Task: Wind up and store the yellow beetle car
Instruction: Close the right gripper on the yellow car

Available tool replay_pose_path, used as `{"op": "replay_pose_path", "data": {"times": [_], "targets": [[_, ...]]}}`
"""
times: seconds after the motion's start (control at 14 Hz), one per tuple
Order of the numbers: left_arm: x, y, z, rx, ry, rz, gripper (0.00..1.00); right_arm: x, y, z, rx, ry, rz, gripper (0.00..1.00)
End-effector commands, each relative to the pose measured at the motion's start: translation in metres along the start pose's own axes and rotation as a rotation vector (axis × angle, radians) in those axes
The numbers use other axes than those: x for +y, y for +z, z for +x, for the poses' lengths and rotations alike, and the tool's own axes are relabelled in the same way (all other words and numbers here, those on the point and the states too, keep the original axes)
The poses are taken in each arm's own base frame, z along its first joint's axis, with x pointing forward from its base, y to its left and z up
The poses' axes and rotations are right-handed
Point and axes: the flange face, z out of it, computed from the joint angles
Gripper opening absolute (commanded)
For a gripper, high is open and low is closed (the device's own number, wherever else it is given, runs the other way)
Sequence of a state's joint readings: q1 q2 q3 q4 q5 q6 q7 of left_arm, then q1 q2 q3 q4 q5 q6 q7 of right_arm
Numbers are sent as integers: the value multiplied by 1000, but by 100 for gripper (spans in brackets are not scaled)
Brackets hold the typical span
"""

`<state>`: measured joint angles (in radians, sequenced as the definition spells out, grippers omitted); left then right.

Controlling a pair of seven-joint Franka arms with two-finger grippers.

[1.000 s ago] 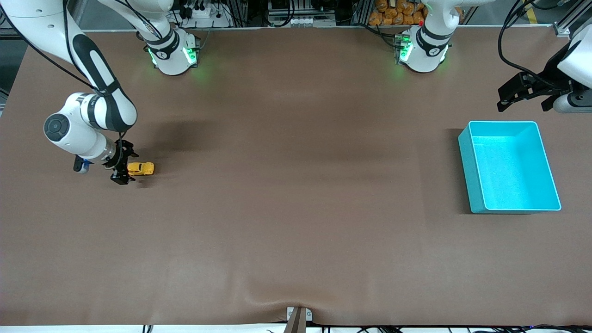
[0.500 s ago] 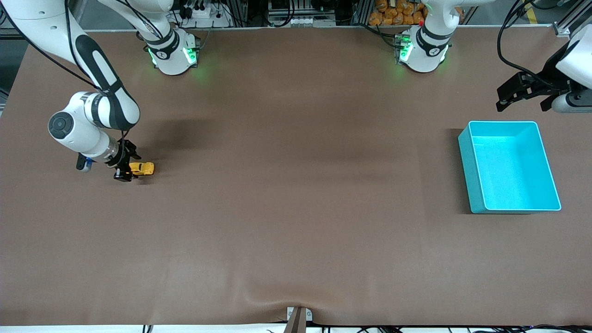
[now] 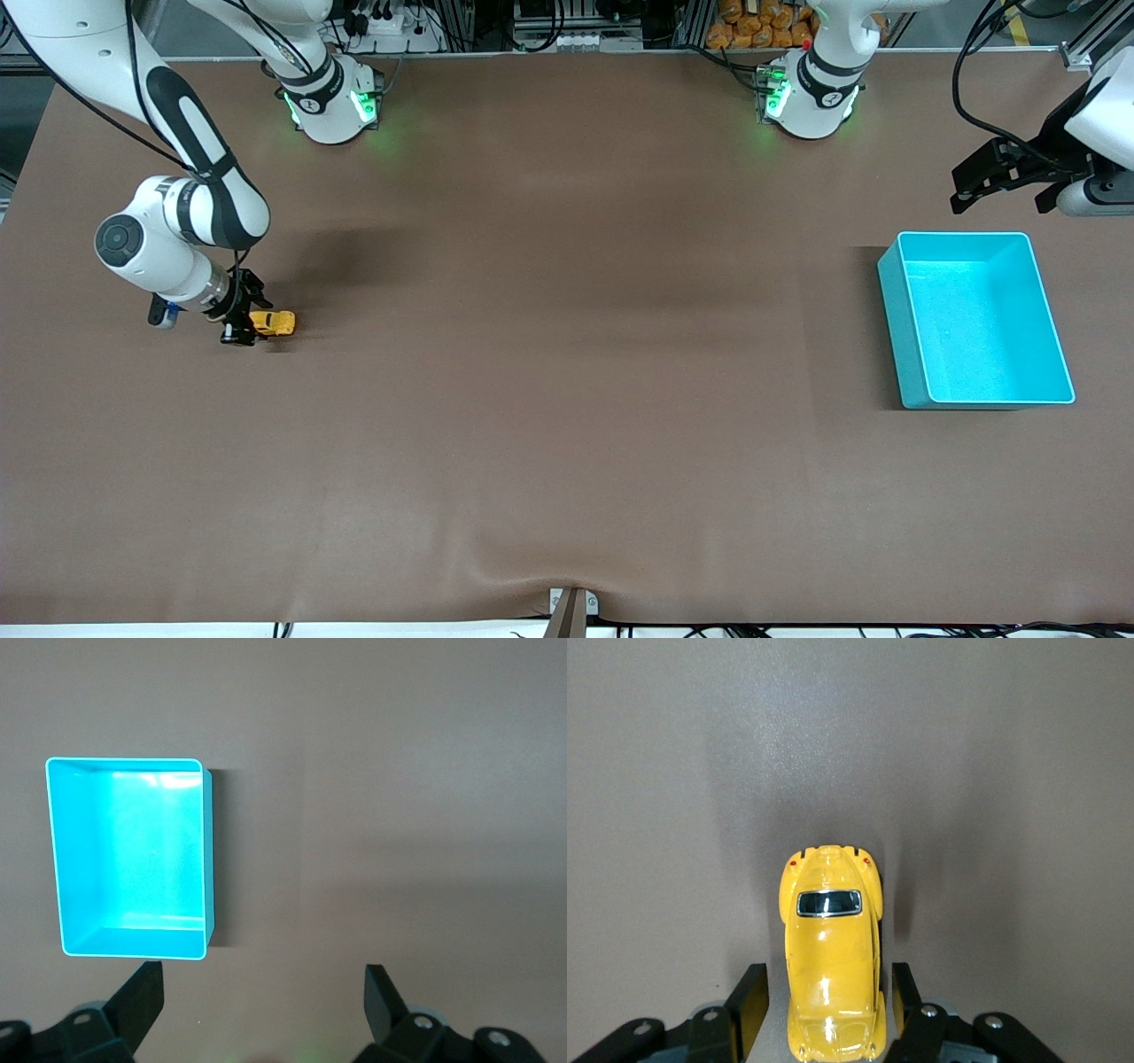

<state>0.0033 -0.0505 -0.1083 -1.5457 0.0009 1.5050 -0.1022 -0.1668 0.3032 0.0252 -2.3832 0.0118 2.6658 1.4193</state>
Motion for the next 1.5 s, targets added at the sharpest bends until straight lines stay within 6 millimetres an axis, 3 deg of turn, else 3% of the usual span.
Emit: {"op": "replay_pose_path", "data": {"times": [0.0,0.36,0.43,0.57,0.79,1.07,1.43], "targets": [[2,-7,-4,4,2,-19,100,3,-6,-6,-2,26,-14,63],[2,-7,-4,4,2,-19,100,3,-8,-8,-2,21,-18,58],[1,-7,-4,4,0,-17,100,4,-8,-8,-2,21,-19,52],[2,-7,-4,4,2,-19,100,4,-8,-7,-2,23,-19,30],[2,-7,-4,4,2,-19,100,4,-4,-6,-2,24,-24,15],[1,-7,-4,4,0,-19,100,5,0,-2,-3,32,-28,12],[1,-7,-4,4,0,-17,100,5,11,18,3,58,-32,12]]}}
